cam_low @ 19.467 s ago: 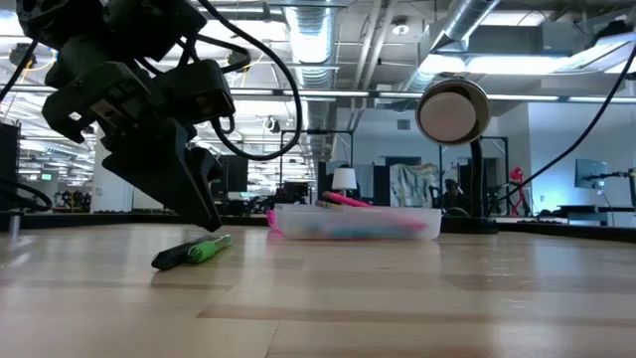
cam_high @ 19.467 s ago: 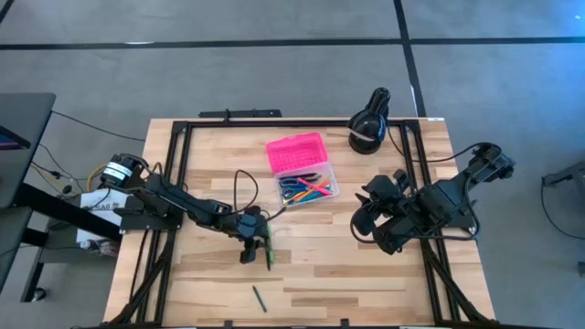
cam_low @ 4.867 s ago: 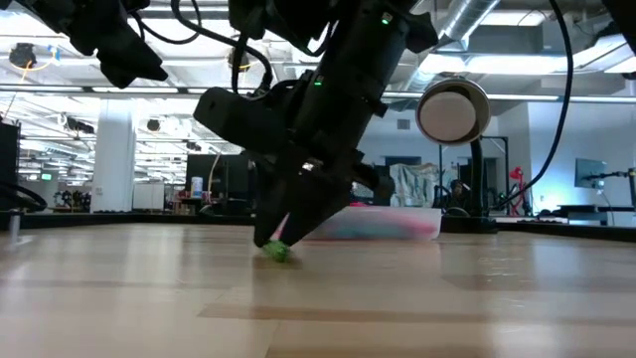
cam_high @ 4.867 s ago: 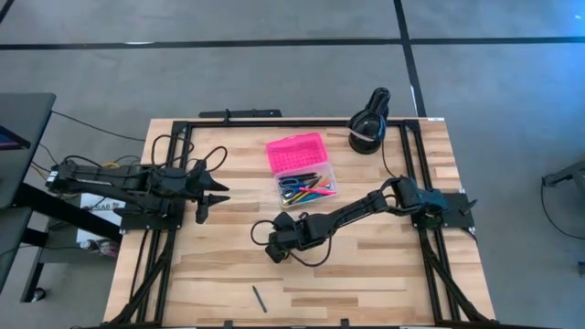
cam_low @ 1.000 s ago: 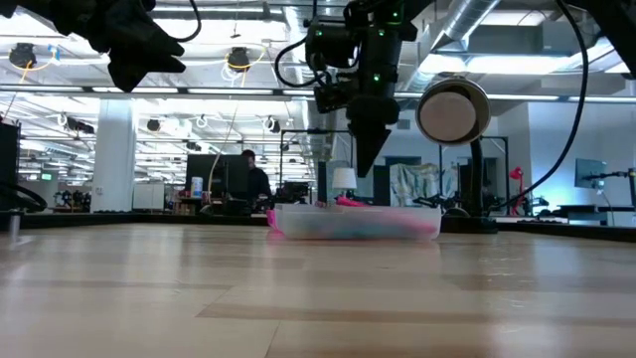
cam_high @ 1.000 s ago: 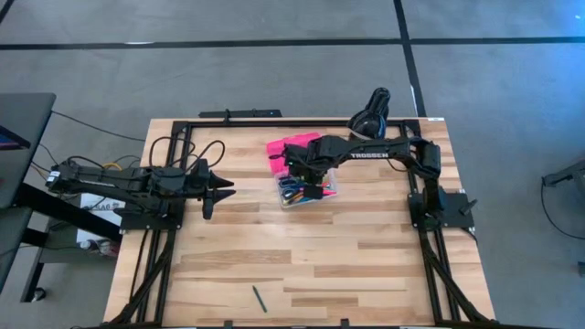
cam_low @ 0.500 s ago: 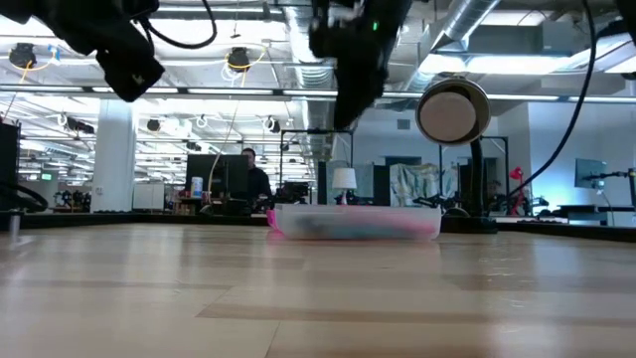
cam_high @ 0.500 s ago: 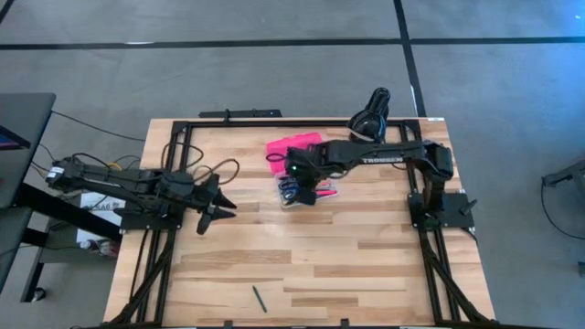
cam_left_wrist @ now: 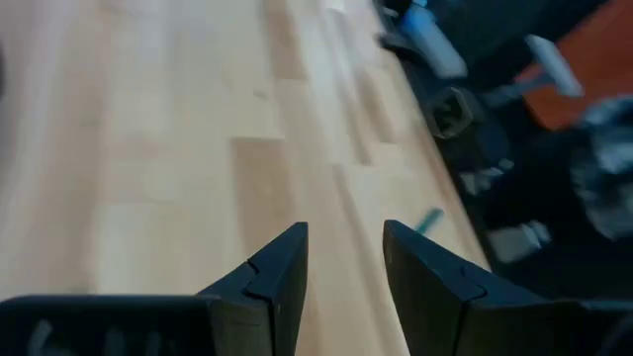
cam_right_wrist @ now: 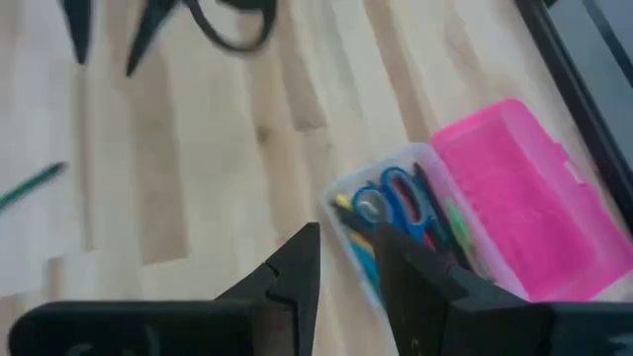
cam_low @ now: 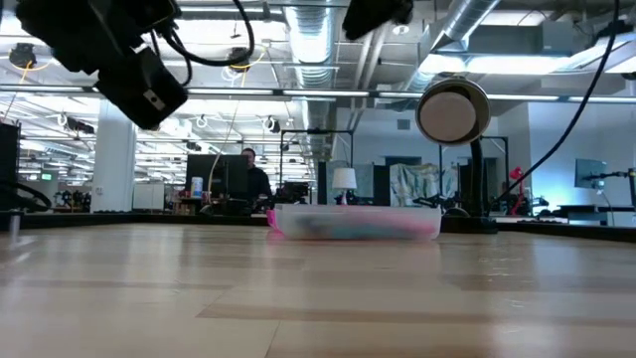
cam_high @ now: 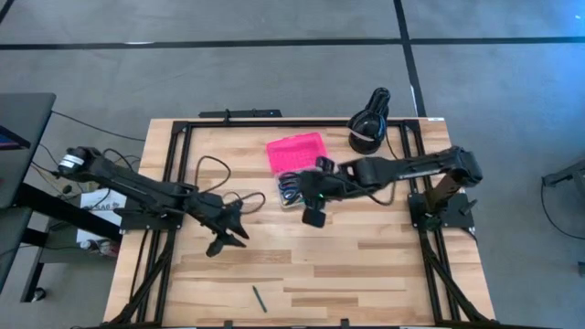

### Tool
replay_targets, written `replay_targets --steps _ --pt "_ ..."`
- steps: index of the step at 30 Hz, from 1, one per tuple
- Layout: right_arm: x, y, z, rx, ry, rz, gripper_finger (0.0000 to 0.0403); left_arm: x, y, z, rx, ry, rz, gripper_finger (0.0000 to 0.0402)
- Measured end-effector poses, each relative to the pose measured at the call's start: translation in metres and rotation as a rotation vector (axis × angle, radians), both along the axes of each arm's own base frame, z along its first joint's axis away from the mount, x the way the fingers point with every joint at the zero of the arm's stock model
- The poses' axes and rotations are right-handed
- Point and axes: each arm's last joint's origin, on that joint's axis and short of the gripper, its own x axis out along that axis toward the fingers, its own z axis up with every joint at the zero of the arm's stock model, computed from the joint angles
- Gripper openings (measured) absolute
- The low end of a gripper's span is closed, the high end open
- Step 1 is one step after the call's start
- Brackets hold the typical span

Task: Pick & place school supplies into a supply box
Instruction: Put the green crayon into the pink supply box

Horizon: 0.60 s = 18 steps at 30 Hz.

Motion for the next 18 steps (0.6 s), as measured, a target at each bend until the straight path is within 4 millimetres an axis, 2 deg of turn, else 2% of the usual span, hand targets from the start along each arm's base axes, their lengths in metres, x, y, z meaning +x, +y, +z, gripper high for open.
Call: replay_targets --steps 5,11,18 --pt "-0.020 0.029 0.014 -0.001 -0.038 0.011 0.0092 0.015 -0.015 -0.013 -0.055 0.001 -0.094 0.0127" --pt "-0.045 0.059 0.029 -0.010 -0.082 0.030 0.0092 0.022 -0.036 -0.022 -0.048 0.009 -0.154 0.0127" --pt "-0.072 0.079 0.040 -0.056 -0.122 -0.004 0.0092 0.029 -0.070 -0.029 0.055 0.006 -0.248 0.0127"
